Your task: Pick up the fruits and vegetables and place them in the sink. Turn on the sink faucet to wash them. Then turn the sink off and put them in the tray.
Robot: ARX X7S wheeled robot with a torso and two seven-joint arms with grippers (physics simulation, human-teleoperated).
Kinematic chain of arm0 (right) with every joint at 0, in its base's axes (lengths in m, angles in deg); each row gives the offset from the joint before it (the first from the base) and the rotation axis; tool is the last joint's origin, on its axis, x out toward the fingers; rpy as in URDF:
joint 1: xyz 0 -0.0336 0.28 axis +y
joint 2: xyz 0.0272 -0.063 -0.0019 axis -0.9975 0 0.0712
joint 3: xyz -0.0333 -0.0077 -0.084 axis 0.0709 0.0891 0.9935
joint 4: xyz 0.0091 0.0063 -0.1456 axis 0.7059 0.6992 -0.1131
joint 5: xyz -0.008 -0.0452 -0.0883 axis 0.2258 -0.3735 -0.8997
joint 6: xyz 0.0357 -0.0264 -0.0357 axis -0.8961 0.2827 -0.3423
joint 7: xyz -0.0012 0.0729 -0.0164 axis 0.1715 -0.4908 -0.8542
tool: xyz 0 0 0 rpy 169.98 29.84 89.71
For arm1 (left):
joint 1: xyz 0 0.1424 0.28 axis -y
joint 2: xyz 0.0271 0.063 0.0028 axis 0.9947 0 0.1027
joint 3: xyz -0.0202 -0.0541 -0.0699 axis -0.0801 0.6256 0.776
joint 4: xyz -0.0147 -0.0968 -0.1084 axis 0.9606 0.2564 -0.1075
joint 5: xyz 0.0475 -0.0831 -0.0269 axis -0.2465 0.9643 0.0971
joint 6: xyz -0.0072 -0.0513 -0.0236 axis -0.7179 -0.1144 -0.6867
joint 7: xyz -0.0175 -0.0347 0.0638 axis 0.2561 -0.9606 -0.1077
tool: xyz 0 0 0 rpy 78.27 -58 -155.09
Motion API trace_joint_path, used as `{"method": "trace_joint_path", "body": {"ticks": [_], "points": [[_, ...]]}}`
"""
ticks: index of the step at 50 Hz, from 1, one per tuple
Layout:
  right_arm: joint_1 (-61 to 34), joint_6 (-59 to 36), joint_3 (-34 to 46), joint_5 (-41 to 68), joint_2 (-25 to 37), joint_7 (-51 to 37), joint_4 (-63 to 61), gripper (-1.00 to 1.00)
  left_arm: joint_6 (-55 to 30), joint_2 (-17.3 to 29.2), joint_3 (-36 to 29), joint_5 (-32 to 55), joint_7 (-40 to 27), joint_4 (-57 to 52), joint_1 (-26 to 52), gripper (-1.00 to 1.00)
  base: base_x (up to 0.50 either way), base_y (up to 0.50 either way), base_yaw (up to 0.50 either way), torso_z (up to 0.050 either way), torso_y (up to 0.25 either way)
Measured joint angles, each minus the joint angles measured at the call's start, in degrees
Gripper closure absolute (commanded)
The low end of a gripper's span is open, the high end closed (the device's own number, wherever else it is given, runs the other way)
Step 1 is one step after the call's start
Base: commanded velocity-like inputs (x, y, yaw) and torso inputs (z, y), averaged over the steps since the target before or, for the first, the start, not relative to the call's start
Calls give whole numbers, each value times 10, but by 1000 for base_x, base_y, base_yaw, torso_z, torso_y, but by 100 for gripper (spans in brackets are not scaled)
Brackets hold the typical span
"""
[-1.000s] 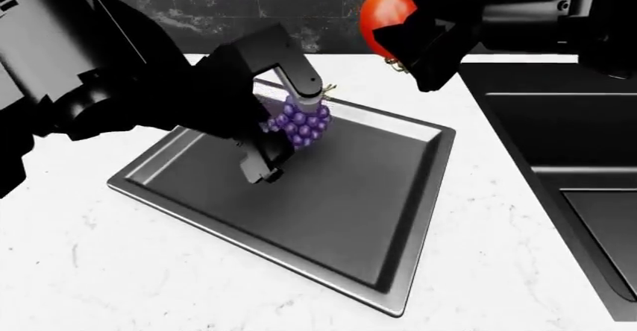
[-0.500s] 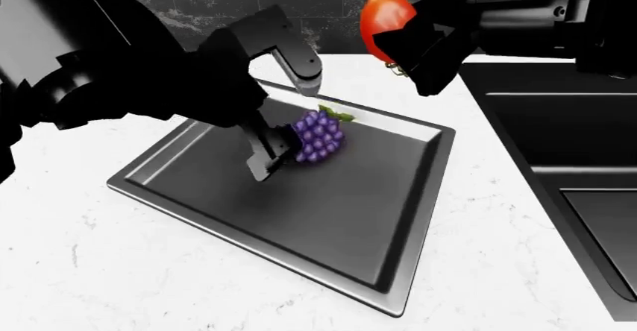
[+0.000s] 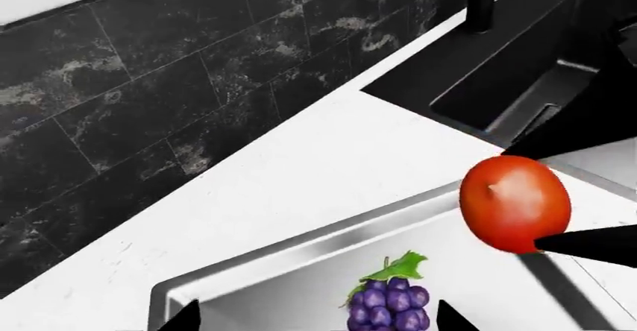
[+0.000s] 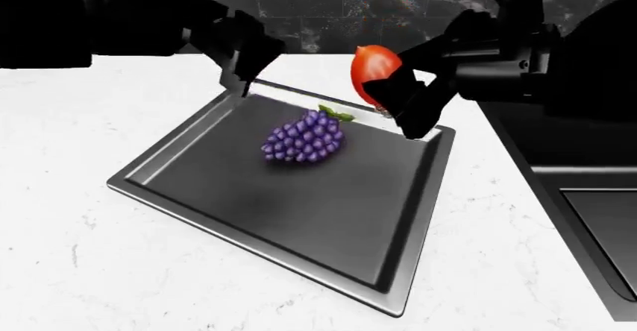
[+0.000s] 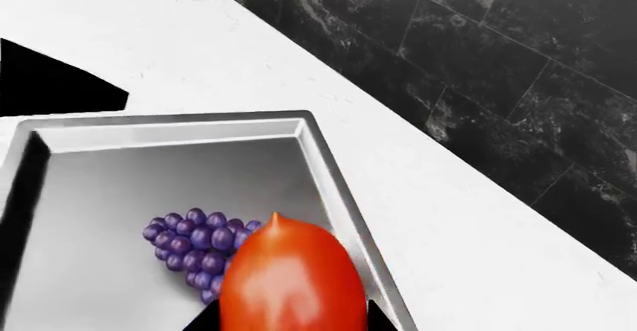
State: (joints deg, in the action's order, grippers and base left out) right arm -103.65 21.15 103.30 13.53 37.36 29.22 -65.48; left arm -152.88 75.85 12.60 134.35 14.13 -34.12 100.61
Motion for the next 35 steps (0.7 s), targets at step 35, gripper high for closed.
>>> {"method": "trace_joint_path", "body": {"ticks": [35], "points": [[59, -15, 58, -4, -43, 28, -29, 100, 46, 24, 67, 8, -39, 35, 47, -100, 0, 0, 0, 0, 0]]}}
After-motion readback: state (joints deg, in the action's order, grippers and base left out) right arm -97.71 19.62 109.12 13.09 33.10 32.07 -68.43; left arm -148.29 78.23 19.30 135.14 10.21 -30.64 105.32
